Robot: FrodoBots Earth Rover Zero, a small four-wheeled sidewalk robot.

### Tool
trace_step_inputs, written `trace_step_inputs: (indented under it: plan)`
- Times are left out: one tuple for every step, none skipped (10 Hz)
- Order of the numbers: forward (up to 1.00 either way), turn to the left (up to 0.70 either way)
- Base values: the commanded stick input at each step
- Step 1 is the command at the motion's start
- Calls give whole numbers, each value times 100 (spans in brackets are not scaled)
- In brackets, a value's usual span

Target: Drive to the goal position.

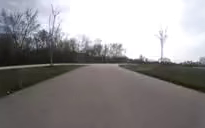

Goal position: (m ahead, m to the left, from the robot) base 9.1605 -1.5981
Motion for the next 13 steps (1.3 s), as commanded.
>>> trace_step_inputs:
  plan:
    - [100,0]
    - [100,0]
    - [100,0]
    - [100,0]
    - [100,0]
    - [100,0]
    - [100,0]
    - [100,0]
    - [100,0]
    - [100,0]
    - [100,0]
    - [100,-2]
    - [100,-6]
